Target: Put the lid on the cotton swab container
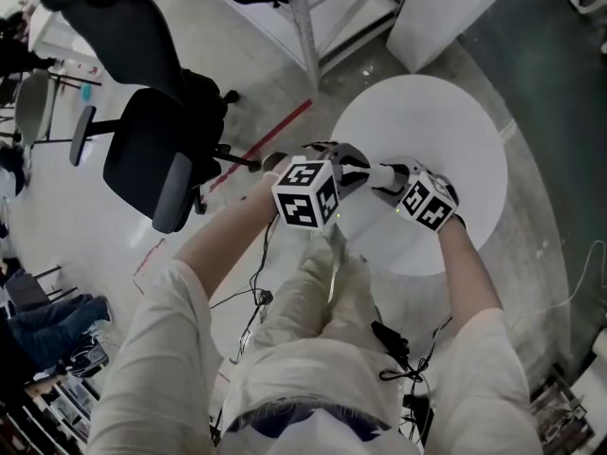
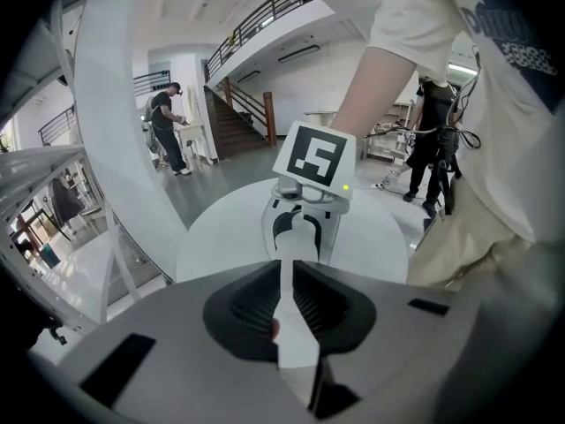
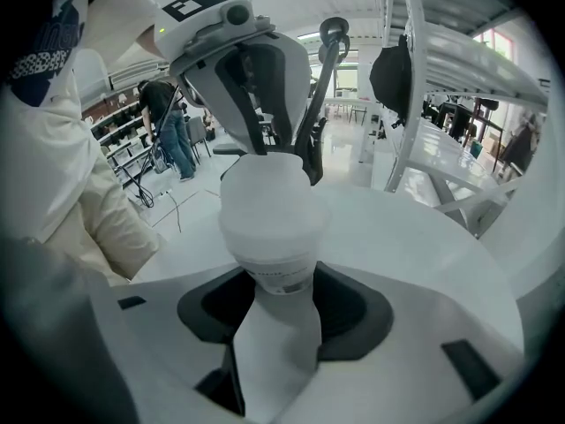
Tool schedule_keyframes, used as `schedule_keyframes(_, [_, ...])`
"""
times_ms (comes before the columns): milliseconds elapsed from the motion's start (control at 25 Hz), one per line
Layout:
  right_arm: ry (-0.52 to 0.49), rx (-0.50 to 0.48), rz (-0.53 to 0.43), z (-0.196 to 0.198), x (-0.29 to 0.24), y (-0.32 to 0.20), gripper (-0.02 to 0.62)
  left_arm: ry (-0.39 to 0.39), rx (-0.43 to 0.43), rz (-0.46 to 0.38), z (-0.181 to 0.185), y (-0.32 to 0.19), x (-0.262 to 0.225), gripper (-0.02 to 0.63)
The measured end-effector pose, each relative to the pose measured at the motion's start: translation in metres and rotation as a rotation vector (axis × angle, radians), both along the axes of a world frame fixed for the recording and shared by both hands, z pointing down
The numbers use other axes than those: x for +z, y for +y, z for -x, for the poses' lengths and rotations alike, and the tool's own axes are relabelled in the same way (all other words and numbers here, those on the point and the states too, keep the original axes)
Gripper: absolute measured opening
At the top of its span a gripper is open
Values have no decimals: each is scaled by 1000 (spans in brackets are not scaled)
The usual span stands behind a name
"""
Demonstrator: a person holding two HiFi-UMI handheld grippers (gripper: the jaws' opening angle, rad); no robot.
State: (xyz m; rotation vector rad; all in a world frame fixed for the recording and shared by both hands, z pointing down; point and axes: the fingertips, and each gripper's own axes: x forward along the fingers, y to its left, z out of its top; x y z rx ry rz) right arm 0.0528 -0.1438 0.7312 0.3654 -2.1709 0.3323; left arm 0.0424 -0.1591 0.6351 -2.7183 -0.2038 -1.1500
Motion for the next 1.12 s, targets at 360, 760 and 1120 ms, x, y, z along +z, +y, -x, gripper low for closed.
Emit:
schedule_keyframes(360, [-4, -9, 1, -2, 2, -1, 216, -8, 3, 24, -2, 6, 4, 14])
schedule_keyframes(760, [-7, -9, 0, -2, 1, -1, 215, -5, -9, 50, -2, 8, 5, 3])
schedule_keyframes(1120, [-10, -10, 4, -2, 4, 2, 215, 13, -27, 54, -1, 9, 7, 2])
